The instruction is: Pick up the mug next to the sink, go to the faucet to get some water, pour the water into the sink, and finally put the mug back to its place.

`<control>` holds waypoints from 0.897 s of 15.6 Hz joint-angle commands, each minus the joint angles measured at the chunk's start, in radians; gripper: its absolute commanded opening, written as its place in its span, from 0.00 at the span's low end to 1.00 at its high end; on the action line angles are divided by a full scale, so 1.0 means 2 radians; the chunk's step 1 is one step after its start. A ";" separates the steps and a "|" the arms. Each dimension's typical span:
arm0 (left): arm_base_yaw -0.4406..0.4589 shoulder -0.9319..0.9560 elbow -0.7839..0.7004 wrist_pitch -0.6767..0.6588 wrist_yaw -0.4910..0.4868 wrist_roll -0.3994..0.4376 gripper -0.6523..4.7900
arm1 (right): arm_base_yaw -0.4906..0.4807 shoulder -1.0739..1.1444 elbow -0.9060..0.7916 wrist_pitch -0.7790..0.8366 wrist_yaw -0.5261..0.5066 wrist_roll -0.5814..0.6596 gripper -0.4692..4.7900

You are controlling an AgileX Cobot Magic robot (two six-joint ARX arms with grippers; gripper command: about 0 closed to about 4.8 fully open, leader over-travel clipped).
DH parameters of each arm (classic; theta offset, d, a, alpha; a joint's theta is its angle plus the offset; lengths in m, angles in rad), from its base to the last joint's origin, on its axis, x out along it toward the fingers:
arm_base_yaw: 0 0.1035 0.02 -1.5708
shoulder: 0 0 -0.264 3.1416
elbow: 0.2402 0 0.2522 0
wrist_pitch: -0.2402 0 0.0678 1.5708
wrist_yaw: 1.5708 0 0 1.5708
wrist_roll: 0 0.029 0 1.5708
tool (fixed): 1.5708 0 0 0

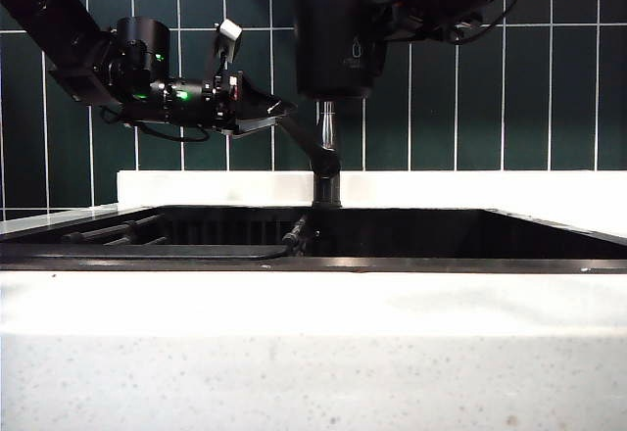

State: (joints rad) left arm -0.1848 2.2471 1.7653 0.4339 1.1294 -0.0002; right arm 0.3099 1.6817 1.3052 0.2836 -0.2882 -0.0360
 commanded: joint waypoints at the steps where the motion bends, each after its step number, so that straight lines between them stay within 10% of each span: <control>1: -0.002 -0.001 0.002 0.003 -0.062 0.015 0.45 | 0.001 -0.005 0.004 0.013 -0.001 0.003 0.08; 14: -0.005 -0.001 0.002 -0.036 -0.098 0.039 0.46 | 0.001 -0.004 0.004 0.006 -0.001 -0.002 0.08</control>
State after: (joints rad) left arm -0.1936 2.2471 1.7653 0.3542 0.9615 0.0723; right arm 0.3096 1.6871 1.3041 0.2440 -0.2874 -0.0498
